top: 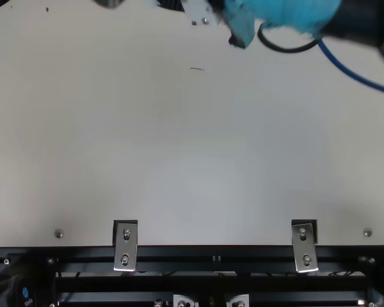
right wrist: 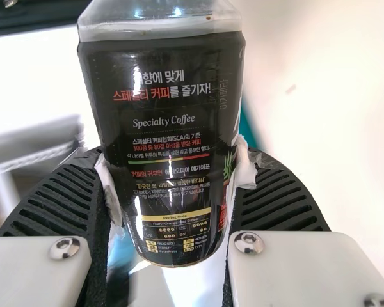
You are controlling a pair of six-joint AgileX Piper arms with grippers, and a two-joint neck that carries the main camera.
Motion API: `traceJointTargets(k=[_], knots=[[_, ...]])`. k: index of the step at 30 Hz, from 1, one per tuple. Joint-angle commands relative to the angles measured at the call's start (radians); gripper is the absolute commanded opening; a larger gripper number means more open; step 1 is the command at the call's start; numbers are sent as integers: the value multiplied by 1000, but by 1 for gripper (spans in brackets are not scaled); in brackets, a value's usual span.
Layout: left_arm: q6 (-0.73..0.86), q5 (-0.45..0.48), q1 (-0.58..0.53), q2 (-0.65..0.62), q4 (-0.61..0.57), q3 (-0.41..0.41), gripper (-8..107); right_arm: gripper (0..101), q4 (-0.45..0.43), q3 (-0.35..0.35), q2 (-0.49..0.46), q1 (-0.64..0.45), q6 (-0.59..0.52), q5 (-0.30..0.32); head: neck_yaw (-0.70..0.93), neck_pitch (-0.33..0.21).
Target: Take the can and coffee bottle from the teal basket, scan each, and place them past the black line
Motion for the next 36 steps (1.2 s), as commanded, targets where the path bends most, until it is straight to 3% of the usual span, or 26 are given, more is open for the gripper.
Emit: traceJointTargets(k=[1, 4, 7, 11, 14, 18, 22, 29, 36], knots=[[0, 0, 0, 0, 0, 0, 90, 0, 0, 0, 0, 0, 0, 0, -7, -37], [0, 0, 0, 0, 0, 0, 90, 0, -133, 35, -9, 32, 58, -113, -7, -37], [0, 0, 0, 0, 0, 0, 90, 0, -197, 35, -9, 31, 63, -205, -7, -37], [0, 0, 0, 0, 0, 0, 90, 0, -209, 42, -5, 17, 50, -181, -7, -37], [0, 0, 0, 0, 0, 0, 90, 0, -298, 44, 10, -14, 84, -103, -7, -37], [0, 0, 0, 0, 0, 0, 90, 0, -513, -28, 54, -56, 200, 88, -7, -37], [0, 0, 0, 0, 0, 0, 90, 0, -700, -192, 119, -66, 299, 326, -7, -37], [0, 0, 0, 0, 0, 0, 90, 0, -807, -498, 268, -45, 280, 682, -7, -37], [0, 0, 0, 0, 0, 0, 90, 0, -878, -498, 337, -13, 212, 697, -7, -37]])
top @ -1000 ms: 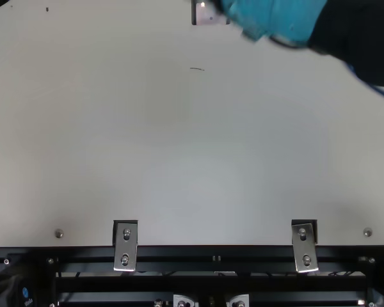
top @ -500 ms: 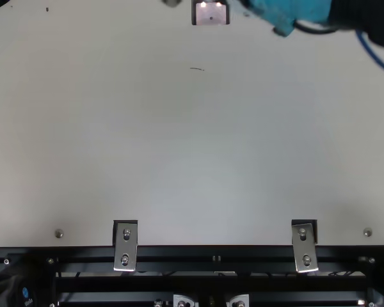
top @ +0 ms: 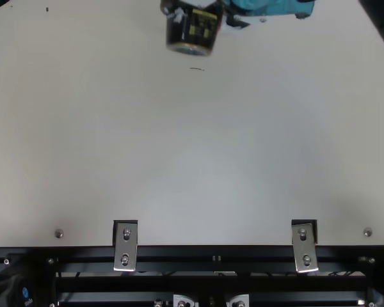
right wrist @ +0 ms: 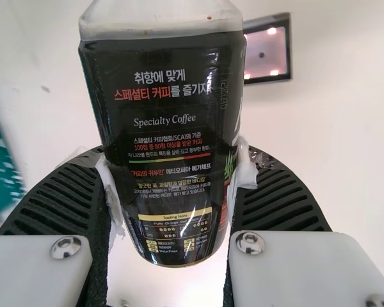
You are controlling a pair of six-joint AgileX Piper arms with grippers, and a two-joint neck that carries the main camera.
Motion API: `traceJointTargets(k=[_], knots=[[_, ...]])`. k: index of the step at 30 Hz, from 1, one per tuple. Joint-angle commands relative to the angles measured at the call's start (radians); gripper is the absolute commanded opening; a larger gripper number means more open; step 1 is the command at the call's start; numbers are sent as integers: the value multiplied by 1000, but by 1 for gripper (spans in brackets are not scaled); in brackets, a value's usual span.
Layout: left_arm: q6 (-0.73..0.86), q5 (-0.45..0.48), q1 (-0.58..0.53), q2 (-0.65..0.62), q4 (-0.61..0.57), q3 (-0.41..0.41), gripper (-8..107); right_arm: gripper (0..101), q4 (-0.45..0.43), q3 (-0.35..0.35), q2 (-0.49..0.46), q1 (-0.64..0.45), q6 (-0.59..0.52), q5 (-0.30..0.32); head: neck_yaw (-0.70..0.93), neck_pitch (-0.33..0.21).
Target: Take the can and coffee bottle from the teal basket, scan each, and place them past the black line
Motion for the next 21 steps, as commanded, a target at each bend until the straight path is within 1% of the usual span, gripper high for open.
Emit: traceJointTargets(k=[1, 5, 9, 21], knots=[[0, 0, 0, 0, 0, 0, 90, 0, -30, 19, 11, 2, -19, 6, -7, -32], [0, 0, 0, 0, 0, 0, 90, 0, -73, 23, 33, 6, -40, 6, -7, -32], [0, 0, 0, 0, 0, 0, 90, 0, -116, 13, 53, 7, -50, 6, -7, -32], [0, 0, 0, 0, 0, 0, 90, 0, -145, -31, 96, -6, -74, 6, -7, -32]])
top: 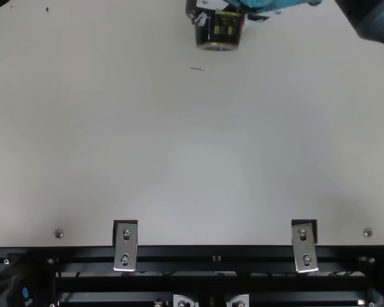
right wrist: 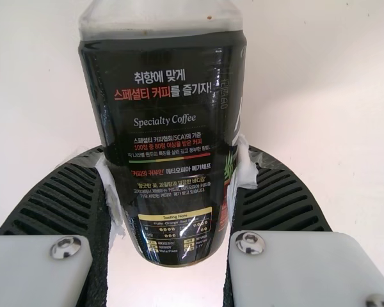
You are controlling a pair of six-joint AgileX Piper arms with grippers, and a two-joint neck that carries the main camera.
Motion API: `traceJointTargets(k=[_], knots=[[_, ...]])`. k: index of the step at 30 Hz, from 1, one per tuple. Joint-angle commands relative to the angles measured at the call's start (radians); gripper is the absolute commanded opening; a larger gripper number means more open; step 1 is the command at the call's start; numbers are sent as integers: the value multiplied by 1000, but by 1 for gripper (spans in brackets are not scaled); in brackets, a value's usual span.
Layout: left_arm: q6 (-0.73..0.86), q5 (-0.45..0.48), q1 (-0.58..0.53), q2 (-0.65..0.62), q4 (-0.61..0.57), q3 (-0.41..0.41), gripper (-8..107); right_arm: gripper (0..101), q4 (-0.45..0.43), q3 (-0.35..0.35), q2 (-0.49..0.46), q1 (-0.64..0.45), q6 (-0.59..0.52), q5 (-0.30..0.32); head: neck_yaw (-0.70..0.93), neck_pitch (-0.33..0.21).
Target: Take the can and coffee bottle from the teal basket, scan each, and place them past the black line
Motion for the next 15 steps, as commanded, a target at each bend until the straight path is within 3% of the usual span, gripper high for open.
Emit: traceJointTargets(k=[1, 15], knots=[[0, 0, 0, 0, 0, 0, 90, 0, 1, -9, 8, -4, -4, -1, -7, -32], [0, 0, 0, 0, 0, 0, 90, 0, -10, -87, 76, -25, -32, -1, -7, -32]])
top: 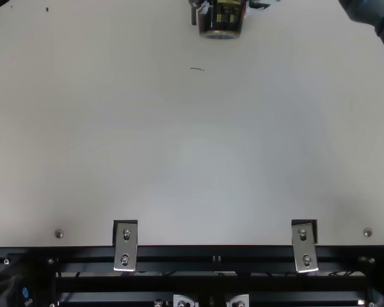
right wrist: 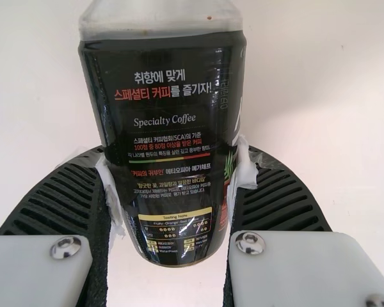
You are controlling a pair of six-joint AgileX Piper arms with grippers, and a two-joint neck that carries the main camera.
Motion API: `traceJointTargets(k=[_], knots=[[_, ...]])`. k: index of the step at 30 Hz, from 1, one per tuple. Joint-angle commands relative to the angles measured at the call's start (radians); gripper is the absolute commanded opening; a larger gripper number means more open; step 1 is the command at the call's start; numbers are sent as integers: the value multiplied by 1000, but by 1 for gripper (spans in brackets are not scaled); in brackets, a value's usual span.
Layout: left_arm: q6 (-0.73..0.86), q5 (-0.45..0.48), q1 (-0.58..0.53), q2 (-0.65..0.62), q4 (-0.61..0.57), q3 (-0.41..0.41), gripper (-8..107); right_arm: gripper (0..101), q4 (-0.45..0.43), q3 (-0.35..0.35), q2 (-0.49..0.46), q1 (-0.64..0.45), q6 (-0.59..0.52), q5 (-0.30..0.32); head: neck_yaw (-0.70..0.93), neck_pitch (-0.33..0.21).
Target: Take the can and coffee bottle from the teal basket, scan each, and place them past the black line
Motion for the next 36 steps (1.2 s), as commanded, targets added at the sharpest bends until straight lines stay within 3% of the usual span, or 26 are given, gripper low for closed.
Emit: traceJointTargets(k=[1, 9, 13, 27, 36], knots=[[0, 0, 0, 0, 0, 0, 90, 0, 1, -17, 5, -3, -2, 0, -7, -32], [0, 0, 0, 0, 0, 0, 90, 0, 39, -103, 26, -13, -11, 0, -7, -32], [0, 0, 0, 0, 0, 0, 90, 0, 42, -112, 27, -14, -6, 0, -7, -32], [0, 0, 0, 0, 0, 0, 90, 0, 12, -42, -73, -38, 74, 0, -7, -32], [0, 0, 0, 0, 0, 0, 90, 0, -10, 53, -167, -96, 139, 0, -7, -32]])
